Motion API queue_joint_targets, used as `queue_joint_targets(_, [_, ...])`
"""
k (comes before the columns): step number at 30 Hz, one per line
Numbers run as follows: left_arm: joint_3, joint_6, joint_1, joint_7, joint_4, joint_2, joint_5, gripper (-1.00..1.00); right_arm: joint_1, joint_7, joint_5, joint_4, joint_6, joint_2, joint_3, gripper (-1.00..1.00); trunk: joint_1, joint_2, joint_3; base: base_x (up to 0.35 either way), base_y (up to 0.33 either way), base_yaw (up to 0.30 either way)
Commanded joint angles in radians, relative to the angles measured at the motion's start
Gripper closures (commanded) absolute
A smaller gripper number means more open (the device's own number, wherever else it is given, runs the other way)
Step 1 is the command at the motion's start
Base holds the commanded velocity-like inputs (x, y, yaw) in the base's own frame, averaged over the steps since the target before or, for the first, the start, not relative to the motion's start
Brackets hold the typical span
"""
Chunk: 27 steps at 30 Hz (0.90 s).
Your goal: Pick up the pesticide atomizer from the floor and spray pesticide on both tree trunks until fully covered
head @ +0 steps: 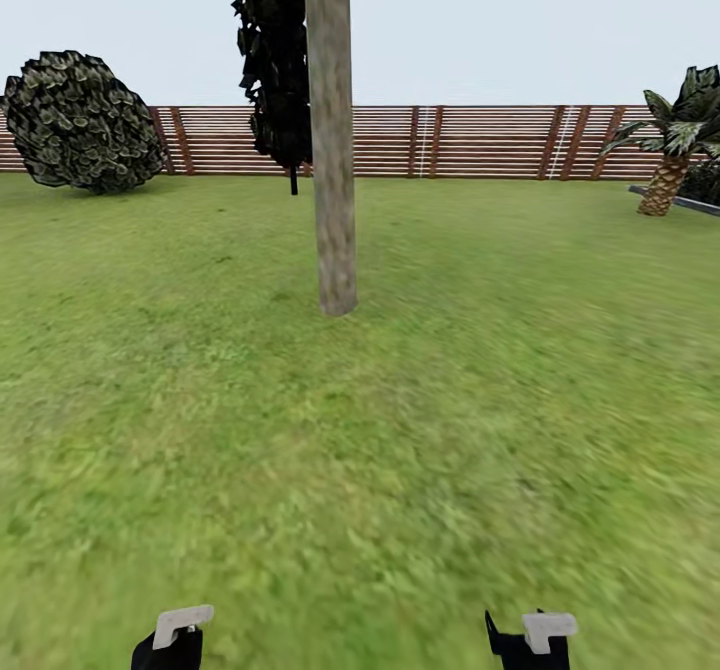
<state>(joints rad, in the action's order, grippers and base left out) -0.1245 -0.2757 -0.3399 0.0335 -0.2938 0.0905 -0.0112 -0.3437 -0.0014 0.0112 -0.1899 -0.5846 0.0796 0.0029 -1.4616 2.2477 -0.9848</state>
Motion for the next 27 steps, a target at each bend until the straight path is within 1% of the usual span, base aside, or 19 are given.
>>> queue_joint_targets(1, [0.000,-0.003,-0.001,0.002,0.001,0.000,-0.001,1.00,-0.001,0.000,0.001,0.000,-0.003,0.000,0.000,-1.00,0.000,0.000,-0.001,0.340,0.000,0.000])
queue_joint_targets(27, [0.000,-0.003,-0.001,0.002,0.001,0.000,-0.001,1.00,-0.001,0.000,0.001,0.000,-0.003,0.000,0.000,-1.00,0.000,0.000,-0.001,0.340,0.000,0.000])
